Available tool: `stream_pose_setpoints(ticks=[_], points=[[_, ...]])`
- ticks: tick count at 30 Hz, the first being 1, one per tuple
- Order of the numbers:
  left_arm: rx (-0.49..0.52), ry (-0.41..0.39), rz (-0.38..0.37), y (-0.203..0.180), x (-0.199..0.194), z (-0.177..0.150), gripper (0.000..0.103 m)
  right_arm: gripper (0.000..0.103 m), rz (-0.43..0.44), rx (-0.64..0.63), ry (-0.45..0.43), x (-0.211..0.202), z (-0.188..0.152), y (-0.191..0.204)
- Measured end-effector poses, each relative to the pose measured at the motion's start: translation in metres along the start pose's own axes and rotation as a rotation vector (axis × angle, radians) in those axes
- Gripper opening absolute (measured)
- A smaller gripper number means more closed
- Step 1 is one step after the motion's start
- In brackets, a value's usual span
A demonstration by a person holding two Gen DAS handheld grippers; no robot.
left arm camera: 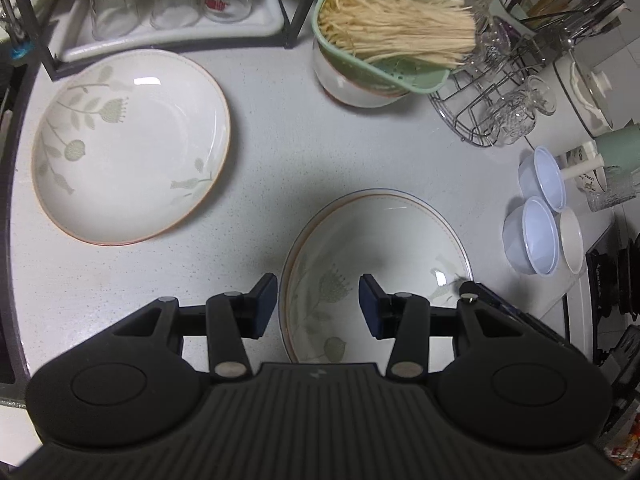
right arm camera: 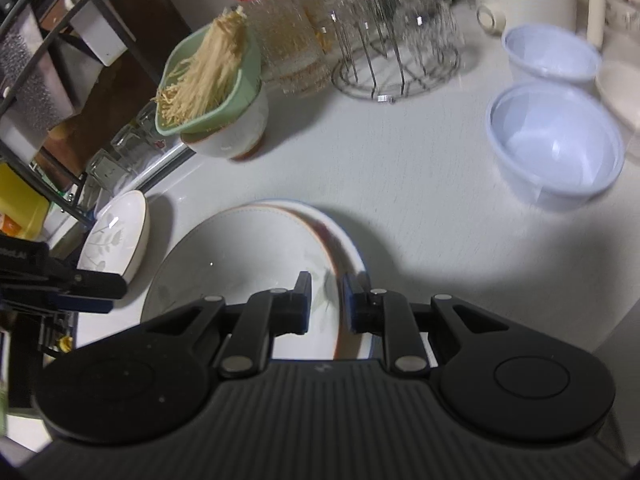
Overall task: Organize plates and bowls
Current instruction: 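Lower the leaf plate with both grippers onto the rose plate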
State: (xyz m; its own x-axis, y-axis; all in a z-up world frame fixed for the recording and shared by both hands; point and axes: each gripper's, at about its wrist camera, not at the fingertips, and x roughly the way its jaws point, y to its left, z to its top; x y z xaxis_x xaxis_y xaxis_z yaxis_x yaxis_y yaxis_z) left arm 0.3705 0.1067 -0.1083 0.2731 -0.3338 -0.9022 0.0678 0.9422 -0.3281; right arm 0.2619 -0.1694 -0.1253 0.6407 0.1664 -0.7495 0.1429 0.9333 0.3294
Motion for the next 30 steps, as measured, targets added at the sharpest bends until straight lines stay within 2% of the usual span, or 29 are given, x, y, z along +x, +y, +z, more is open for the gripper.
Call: stream_pose_setpoints(ticks=[3, 12, 17, 30], points=[[0.024, -0.049, 0.016, -0.009, -0.014, -0.01, 0.05, 0.02, -0.012, -0.043, -0.032, -0.015, 0.004, 0.003], [0.046, -0.206, 0.038, -0.037, -0.06, -0.045, 0.05, 0.02, 0.042, -0.118, -0.125, -0.073, 0.014, 0.011], [0.056, -0.281, 0.068, -0.052, -0.085, -0.075, 0.05, 0.02, 0.074, -0.165, -0.165, -0.106, 0.007, 0.015], [0.077, -0.428, 0.069, -0.092, -0.132, -0.151, 0.05, 0.021, 0.134, -0.282, -0.242, -0.18, -0.021, 0.01]])
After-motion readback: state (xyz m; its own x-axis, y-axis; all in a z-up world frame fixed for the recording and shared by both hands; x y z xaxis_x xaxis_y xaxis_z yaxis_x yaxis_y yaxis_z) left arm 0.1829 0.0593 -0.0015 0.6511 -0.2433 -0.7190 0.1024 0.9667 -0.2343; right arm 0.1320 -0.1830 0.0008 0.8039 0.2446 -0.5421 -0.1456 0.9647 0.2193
